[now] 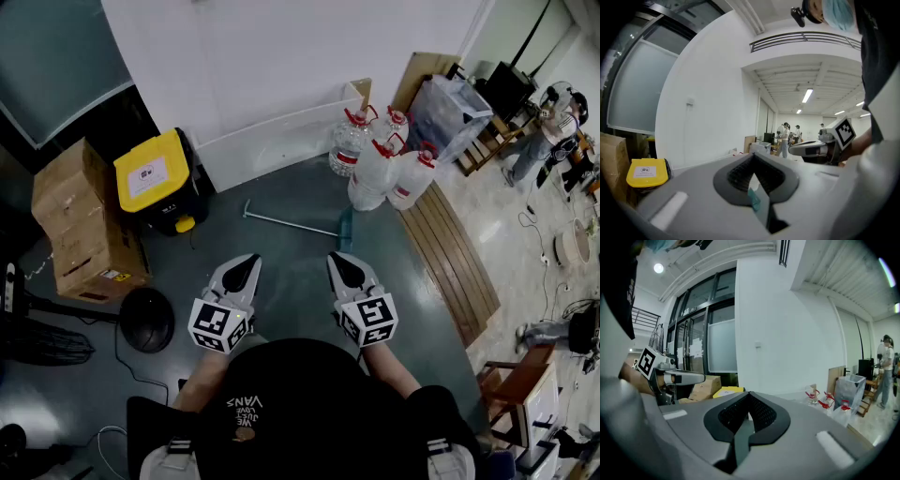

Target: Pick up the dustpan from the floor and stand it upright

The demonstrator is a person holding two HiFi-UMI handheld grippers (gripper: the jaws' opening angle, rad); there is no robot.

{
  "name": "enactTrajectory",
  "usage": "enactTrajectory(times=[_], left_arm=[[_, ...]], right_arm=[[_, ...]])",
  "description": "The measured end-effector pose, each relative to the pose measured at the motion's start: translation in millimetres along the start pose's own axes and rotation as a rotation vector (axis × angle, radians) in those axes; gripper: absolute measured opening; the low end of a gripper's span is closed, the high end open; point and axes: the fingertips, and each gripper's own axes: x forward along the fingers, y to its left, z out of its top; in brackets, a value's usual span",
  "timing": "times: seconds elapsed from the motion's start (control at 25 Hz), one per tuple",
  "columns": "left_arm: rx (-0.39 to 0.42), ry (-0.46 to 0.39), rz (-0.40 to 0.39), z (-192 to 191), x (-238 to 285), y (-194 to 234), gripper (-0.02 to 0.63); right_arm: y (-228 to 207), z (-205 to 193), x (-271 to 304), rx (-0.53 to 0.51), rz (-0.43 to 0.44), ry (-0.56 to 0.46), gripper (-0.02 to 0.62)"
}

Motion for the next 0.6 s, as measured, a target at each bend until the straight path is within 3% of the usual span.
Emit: enactTrajectory(times=[0.12, 0.32, 0.6], left_arm=[[0.003, -0.009, -0.009, 2.5, 10.5, -6.0, 0.052], [0.004, 0.001, -0.006, 3.2, 26.9, -0.2, 0.052], [-0.039, 0.009, -0.045, -6.8, 56.0, 44.7, 0.06]], right_arm=[[-11.4, 9.9, -0.9, 0.022, 0.015, -0.066, 0.003], [-23.6, 11.5, 8.1, 0.042, 0.0, -0.078, 0.041], [-38.0, 8.2, 55.1, 0.077, -0.05, -0.077, 0.074]])
